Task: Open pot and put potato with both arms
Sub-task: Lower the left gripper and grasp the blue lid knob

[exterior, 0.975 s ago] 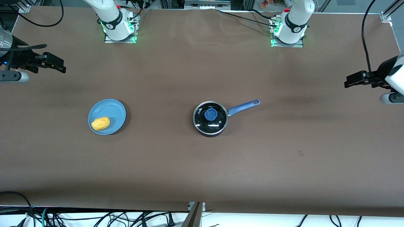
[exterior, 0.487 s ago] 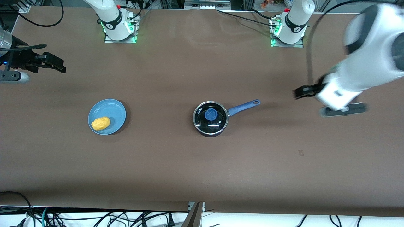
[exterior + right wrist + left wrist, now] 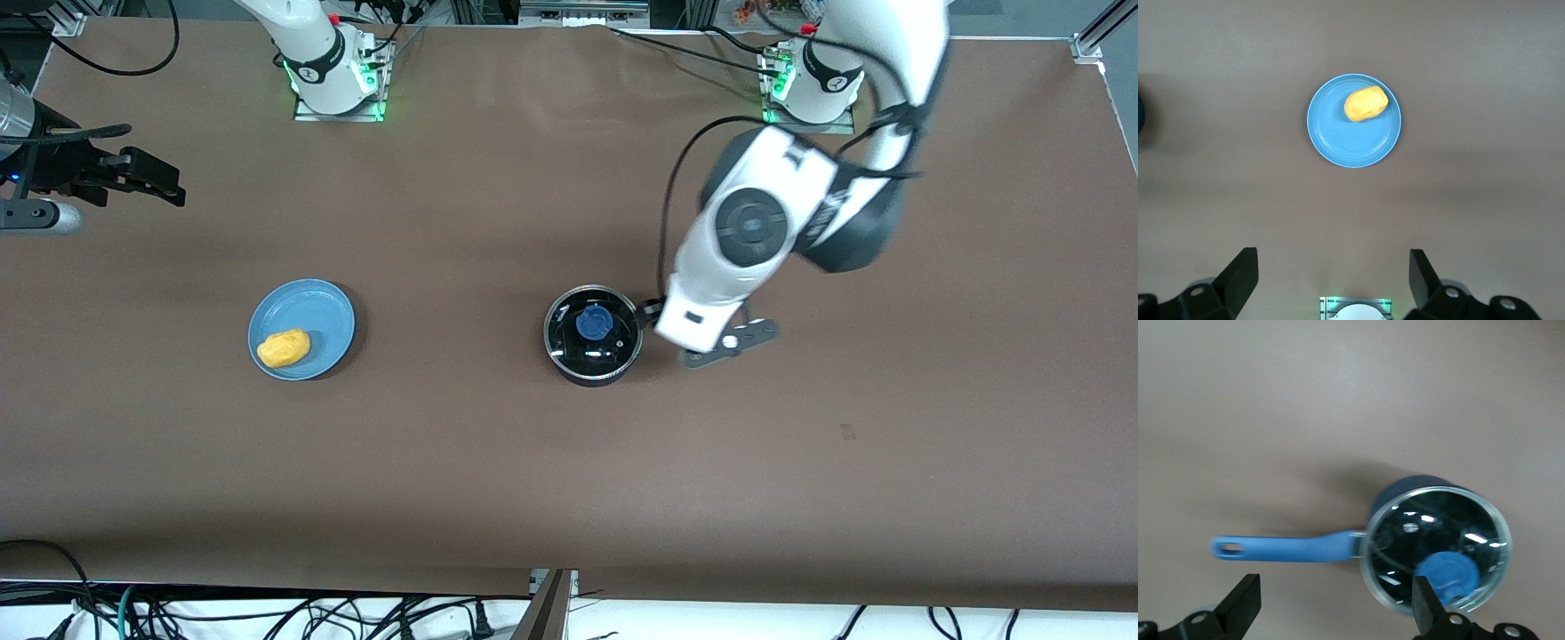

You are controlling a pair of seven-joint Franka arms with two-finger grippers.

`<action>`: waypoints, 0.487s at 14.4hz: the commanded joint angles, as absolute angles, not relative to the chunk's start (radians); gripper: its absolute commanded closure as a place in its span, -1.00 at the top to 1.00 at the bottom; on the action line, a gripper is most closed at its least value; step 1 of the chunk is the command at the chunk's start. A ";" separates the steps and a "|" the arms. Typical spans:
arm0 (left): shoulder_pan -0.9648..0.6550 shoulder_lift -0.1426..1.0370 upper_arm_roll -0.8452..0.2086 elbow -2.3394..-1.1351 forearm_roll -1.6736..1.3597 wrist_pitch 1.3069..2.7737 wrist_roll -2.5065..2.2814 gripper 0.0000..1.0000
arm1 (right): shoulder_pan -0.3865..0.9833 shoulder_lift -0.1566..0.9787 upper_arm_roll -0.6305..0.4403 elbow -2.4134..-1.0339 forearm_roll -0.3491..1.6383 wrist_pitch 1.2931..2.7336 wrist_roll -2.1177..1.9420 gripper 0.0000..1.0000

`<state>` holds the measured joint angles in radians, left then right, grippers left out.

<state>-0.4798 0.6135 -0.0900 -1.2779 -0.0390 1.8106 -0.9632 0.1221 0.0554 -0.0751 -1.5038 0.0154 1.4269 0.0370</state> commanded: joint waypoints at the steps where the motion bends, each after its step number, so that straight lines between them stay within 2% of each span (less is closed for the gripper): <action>1: -0.535 0.699 -0.066 -1.183 -0.032 1.868 -1.057 1.00 | 0.117 0.055 -0.077 -1.491 0.031 1.410 0.026 0.99; 3: -0.564 0.753 -0.063 -1.154 -0.031 1.943 -1.086 1.00 | 0.117 0.055 -0.077 -1.491 0.032 1.410 0.026 0.99; 5: -0.592 0.808 -0.061 -1.099 -0.012 1.954 -1.086 1.00 | 0.117 0.055 -0.077 -1.491 0.031 1.410 0.026 0.99; 7: -0.609 0.816 -0.063 -1.101 0.014 1.954 -1.083 1.00 | 0.117 0.055 -0.077 -1.491 0.031 1.410 0.026 0.99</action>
